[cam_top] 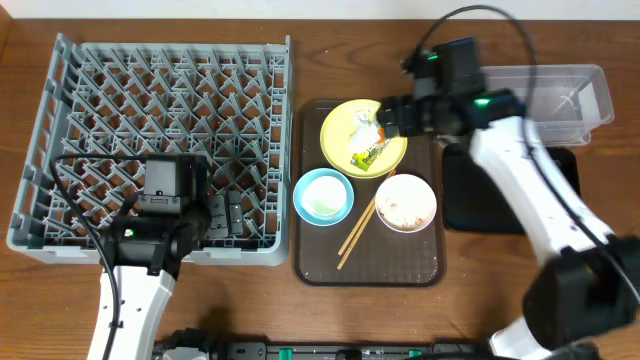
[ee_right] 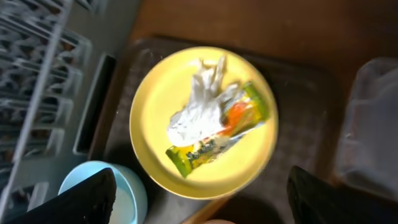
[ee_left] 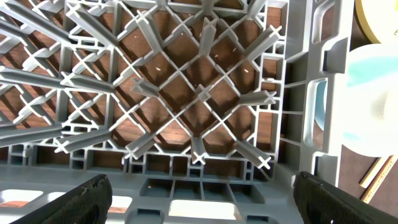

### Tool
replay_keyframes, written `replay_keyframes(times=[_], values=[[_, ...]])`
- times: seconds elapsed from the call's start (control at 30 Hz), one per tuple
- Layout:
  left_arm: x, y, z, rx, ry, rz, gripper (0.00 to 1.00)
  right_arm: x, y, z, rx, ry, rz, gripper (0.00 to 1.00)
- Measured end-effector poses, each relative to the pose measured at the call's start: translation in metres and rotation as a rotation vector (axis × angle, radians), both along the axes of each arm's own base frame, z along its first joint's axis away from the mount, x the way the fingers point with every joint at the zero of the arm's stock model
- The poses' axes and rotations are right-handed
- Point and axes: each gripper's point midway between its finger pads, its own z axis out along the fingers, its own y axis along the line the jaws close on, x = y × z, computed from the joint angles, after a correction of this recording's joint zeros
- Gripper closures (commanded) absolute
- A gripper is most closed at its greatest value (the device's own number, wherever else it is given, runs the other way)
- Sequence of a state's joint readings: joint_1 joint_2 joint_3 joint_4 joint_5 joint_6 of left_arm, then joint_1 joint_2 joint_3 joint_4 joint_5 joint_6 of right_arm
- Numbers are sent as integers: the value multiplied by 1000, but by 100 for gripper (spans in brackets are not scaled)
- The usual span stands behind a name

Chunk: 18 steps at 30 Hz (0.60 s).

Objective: Sort waste into correct bins and load items into the dishwasher rack
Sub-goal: 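Reach the right gripper to the yellow plate and grasp the snack wrapper, then carry the wrapper with the right gripper and drop it into the clear bin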

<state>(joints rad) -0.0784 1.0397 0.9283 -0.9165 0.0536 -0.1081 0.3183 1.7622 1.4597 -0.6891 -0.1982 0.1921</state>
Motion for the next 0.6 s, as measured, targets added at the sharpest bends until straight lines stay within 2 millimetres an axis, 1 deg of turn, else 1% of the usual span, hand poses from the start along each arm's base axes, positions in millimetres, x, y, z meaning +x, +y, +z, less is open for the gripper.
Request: replay_keyframes(times=[0.1, 0.13, 0.17, 0.27, 0.33, 0.4, 0.53, 0.6], values=[[0, 0, 0, 0, 0, 0, 5, -1, 17, -31, -42, 53, -23, 17], [0, 0, 0, 0, 0, 0, 6, -2, 22, -45, -61, 77, -40, 16], [0, 0, 0, 0, 0, 0, 5, -2, 24, -52, -73, 89, -50, 16], [0, 0, 0, 0, -1, 0, 5, -2, 31, -83, -110, 132, -106, 18], [0, 0, 0, 0, -1, 0, 5, 0, 33, -97, -124, 146, -134, 20], [0, 0, 0, 0, -1, 0, 5, 1, 34, -111, -135, 161, -163, 27], [0, 0, 0, 0, -1, 0, 5, 3, 34, -132, -142, 190, -214, 51], [0, 0, 0, 0, -1, 0, 5, 1, 33, -139, -146, 205, -229, 60]])
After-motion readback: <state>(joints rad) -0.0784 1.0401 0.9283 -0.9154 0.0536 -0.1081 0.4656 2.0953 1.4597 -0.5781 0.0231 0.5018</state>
